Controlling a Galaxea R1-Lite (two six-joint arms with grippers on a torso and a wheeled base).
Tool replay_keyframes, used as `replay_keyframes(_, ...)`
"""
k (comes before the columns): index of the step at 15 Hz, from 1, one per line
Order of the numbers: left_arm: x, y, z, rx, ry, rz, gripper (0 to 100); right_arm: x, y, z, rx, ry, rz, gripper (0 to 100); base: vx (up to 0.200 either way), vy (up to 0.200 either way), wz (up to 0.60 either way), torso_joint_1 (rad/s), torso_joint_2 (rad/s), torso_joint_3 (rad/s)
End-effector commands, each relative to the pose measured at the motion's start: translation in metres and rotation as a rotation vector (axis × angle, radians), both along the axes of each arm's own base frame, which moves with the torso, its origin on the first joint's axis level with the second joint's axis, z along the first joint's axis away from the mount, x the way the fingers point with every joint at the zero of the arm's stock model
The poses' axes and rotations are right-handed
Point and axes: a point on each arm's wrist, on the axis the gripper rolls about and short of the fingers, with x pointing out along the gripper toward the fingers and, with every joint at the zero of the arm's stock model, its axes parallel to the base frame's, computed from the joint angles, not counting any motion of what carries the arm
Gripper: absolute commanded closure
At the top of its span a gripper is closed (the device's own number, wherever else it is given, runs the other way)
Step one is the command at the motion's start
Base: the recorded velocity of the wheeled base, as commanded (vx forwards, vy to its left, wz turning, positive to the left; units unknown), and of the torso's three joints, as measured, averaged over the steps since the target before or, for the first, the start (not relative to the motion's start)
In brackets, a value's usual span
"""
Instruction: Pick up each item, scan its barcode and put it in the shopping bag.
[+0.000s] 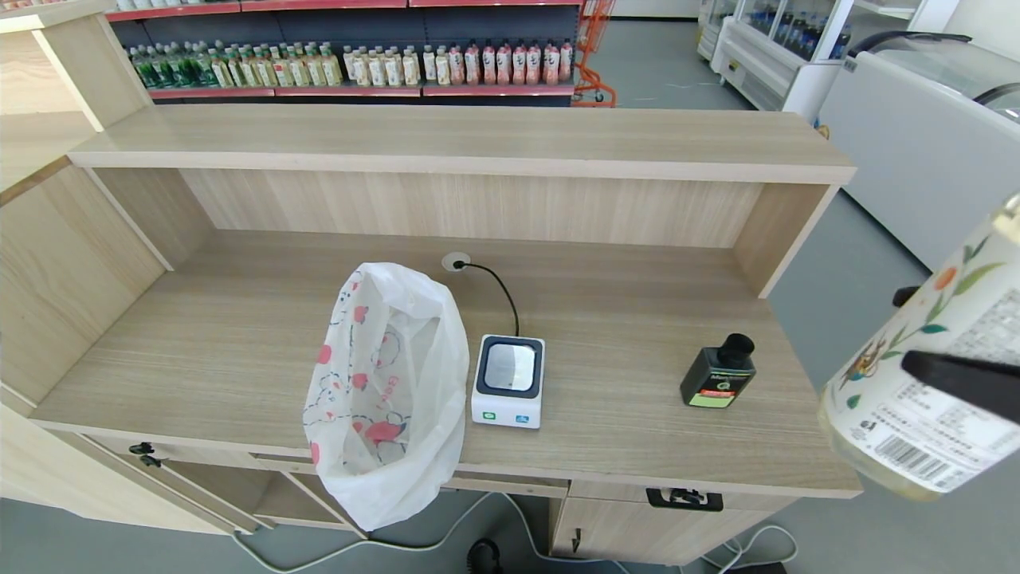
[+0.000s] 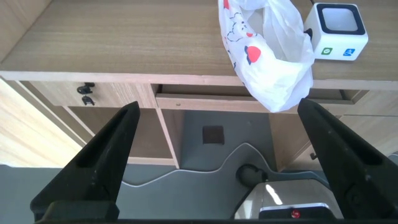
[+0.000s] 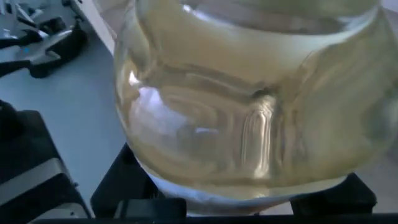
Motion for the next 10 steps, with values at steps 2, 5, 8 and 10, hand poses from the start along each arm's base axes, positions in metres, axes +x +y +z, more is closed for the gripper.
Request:
replay_keyframes(2, 0.000, 0.000, 0.000, 0.000, 0.002, 0.000, 0, 0.022, -0.005, -0.042, -0.196, -0.085, -0.196, 100, 0.000, 0.000, 0.00, 0.000, 0.00, 0.000)
replay_keyframes(5, 0.000, 0.000, 0.000, 0.000, 0.002, 0.000, 0, 0.039, -0.002, -0.053, -0.270, -0.128, -0.253, 100, 0.000, 0.000, 0.00, 0.000, 0.00, 0.000)
replay_keyframes(8, 0.000, 0.000, 0.000, 0.000, 0.000, 0.000, 0, 0.051, 0.001, -0.050, -0.370, -0.219, -0.276, 100, 0.000, 0.000, 0.00, 0.000, 0.00, 0.000)
replay_keyframes(10, 0.000, 0.000, 0.000, 0.000, 0.000, 0.000, 0, 0.055, 0.000, -0.044, -0.435, -0.295, -0.282, 100, 0.000, 0.000, 0.00, 0.000, 0.00, 0.000)
